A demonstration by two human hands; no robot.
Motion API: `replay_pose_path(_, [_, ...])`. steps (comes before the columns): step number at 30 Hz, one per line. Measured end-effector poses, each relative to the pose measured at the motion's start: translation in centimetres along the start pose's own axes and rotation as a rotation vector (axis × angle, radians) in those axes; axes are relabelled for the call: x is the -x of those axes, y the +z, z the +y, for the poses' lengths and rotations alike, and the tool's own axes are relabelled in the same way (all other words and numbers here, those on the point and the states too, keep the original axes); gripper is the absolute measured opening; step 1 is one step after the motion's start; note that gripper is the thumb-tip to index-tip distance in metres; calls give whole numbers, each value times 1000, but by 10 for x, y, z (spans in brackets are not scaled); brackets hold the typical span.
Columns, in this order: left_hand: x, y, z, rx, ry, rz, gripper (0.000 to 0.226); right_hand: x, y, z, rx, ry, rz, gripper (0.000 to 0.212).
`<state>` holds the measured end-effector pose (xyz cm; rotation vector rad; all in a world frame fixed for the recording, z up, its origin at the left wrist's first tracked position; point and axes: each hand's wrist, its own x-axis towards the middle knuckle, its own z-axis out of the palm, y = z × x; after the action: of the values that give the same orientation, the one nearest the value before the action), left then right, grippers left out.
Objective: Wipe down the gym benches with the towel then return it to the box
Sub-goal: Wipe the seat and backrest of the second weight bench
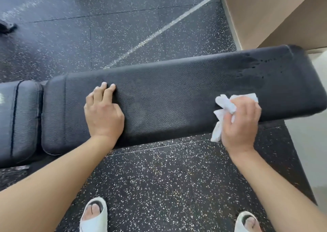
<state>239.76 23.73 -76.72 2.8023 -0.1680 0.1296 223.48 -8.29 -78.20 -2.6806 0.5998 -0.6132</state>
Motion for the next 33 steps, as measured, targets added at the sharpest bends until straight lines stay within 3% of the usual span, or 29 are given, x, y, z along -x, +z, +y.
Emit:
replay_pose_path(3, [-1, -2, 7, -25, 2, -29, 56, 18, 32, -89, -82, -178, -20, 32])
replay_pose_path(6, [-8, -8, 11, -61, -27, -77, 55, 32, 56, -160, -168, -406, -174, 32])
replay_pose_path(10, [-22, -16, 33, -103, 16, -176, 51, 22, 53, -142, -205, -588, -238, 36])
replay_pose_path(14, [-19, -2, 85, -113, 436, -296, 51, 11, 24, -49, -158, -493, -161, 35])
replay_pose_path(19, [-17, 45, 198, -95, 885, -372, 55, -19, -28, 97, -56, -38, 77, 30])
replay_pose_path(22, [0, 70, 239, -43, 877, -309, 54, -27, -44, 136, -18, 188, 192, 26])
replay_pose_path(25, [2, 78, 238, 26, 812, -267, 53, -31, -34, 118, -35, 290, 267, 21])
replay_pose_path(27, [2, 76, 238, 27, 802, -276, 53, -30, -20, 84, -76, 246, 284, 20])
replay_pose_path(30, [4, 78, 243, 2, 787, -289, 51, -26, -5, 29, -131, -2, 213, 25])
replay_pose_path(33, [4, 77, 241, 6, 780, -287, 51, -26, -8, 36, -148, -188, 92, 36])
